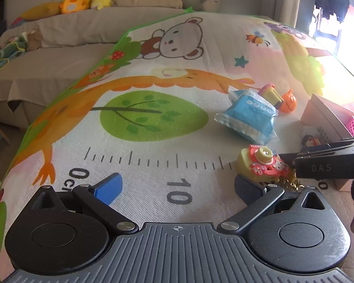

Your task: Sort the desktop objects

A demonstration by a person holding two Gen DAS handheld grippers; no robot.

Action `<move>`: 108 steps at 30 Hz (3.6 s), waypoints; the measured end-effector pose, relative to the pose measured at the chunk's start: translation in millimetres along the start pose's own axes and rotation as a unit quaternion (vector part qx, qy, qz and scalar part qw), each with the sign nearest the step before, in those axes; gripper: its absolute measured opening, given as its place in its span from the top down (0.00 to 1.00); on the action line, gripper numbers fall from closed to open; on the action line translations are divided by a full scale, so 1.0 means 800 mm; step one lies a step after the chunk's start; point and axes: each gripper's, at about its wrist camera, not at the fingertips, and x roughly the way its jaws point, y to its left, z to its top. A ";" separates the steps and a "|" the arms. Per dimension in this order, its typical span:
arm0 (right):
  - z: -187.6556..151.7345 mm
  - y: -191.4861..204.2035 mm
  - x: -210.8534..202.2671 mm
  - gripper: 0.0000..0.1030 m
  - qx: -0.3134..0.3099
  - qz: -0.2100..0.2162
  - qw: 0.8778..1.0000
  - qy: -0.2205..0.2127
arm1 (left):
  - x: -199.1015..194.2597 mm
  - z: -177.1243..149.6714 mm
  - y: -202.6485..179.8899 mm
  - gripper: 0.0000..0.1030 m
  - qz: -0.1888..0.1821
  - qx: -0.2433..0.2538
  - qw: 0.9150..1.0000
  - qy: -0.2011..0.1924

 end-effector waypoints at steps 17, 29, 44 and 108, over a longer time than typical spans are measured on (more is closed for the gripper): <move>-0.056 0.061 -0.061 0.58 -0.072 0.114 0.991 -0.003 | -0.004 0.003 0.011 0.00 0.025 -0.012 1.000 -0.001; -0.085 0.061 -0.093 0.52 -0.110 0.103 0.988 -0.026 | -0.032 -0.014 0.051 0.00 0.025 -0.041 0.999 -0.009; 0.020 0.038 -0.036 0.25 0.005 0.053 0.995 -0.081 | -0.033 -0.018 0.035 0.00 0.031 -0.003 1.000 -0.004; -0.168 -0.073 -0.175 0.25 0.083 0.016 0.994 -0.076 | -0.083 -0.059 -0.061 0.16 -0.109 0.129 0.985 0.045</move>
